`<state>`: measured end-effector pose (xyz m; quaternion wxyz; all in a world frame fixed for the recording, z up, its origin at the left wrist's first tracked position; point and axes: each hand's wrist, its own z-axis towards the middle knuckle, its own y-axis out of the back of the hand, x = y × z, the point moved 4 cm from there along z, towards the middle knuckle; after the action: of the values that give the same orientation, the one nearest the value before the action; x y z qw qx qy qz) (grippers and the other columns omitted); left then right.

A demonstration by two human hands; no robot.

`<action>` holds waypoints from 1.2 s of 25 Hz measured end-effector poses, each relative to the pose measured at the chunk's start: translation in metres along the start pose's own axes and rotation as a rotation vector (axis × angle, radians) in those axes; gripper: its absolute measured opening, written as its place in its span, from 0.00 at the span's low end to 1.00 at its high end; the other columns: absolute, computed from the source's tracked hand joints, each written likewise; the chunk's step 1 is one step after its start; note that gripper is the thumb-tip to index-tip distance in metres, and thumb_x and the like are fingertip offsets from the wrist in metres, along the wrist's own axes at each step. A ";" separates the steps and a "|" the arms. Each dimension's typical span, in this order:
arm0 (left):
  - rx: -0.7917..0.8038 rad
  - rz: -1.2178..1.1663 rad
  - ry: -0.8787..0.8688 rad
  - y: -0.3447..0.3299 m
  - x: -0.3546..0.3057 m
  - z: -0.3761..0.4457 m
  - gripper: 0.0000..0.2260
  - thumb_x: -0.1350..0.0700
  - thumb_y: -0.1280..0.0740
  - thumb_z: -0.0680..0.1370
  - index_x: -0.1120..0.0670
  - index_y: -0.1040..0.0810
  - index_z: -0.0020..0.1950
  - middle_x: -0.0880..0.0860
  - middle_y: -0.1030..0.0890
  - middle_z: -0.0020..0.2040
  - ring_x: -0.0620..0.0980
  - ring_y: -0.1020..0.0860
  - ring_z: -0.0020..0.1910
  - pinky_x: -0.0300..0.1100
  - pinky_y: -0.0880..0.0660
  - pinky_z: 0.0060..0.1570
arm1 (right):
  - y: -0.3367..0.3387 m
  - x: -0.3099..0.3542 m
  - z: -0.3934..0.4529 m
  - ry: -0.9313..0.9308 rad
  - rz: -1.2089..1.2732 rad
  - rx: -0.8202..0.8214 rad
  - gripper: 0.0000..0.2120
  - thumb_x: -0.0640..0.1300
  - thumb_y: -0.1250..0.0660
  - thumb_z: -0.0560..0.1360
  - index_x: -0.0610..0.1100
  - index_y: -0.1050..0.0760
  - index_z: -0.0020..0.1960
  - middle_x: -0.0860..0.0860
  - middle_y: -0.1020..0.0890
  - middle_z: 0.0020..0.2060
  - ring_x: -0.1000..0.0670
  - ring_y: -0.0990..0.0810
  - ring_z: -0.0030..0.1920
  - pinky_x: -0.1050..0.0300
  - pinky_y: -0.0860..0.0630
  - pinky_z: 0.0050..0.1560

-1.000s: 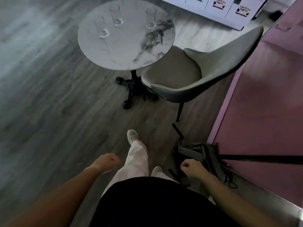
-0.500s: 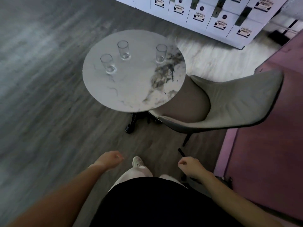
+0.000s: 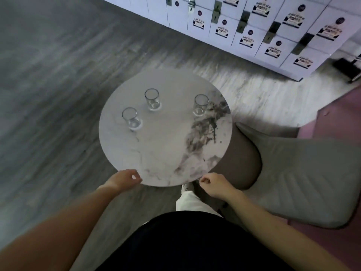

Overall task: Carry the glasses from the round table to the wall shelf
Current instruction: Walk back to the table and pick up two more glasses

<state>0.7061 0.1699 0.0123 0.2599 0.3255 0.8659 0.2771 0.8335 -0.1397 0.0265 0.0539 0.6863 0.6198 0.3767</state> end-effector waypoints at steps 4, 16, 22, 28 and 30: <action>-0.024 -0.015 0.049 0.038 -0.022 0.032 0.09 0.46 0.34 0.77 0.47 0.19 0.52 0.53 0.16 0.54 0.52 0.19 0.54 0.44 0.25 0.58 | 0.059 0.027 0.046 0.060 -0.032 0.062 0.10 0.47 0.38 0.77 0.43 0.20 0.46 0.47 0.19 0.41 0.45 0.21 0.44 0.55 0.28 0.39; -0.030 -0.004 0.072 0.102 -0.050 0.084 0.12 0.43 0.36 0.77 0.46 0.20 0.55 0.51 0.17 0.58 0.51 0.20 0.55 0.47 0.25 0.60 | 0.167 0.075 0.128 0.114 -0.057 -0.048 0.12 0.48 0.38 0.78 0.48 0.23 0.59 0.49 0.17 0.52 0.48 0.18 0.47 0.54 0.21 0.46; -0.046 -0.035 0.101 0.123 -0.049 0.096 0.11 0.44 0.35 0.78 0.47 0.19 0.55 0.51 0.17 0.55 0.51 0.20 0.54 0.44 0.25 0.56 | 0.196 0.096 0.152 0.176 -0.122 -0.239 0.22 0.44 0.40 0.77 0.49 0.35 0.71 0.44 0.19 0.59 0.39 0.22 0.60 0.49 0.25 0.55; -0.058 -0.036 0.086 0.130 -0.044 0.104 0.10 0.44 0.36 0.77 0.47 0.19 0.52 0.51 0.17 0.55 0.52 0.20 0.54 0.46 0.25 0.56 | 0.194 0.095 0.178 0.159 -0.218 -0.241 0.17 0.50 0.37 0.80 0.44 0.24 0.65 0.43 0.18 0.56 0.42 0.20 0.56 0.53 0.26 0.52; -0.159 -0.030 0.074 0.135 -0.044 0.103 0.10 0.45 0.36 0.77 0.48 0.19 0.48 0.52 0.15 0.51 0.54 0.19 0.52 0.45 0.25 0.52 | 0.194 0.097 0.181 0.193 -0.261 -0.290 0.15 0.52 0.36 0.80 0.43 0.22 0.59 0.43 0.18 0.52 0.42 0.20 0.52 0.54 0.28 0.47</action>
<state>0.8567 0.2564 0.0383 0.2568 0.2805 0.8550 0.3527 1.0911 -0.0260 0.0463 0.1409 0.5462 0.6448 0.5158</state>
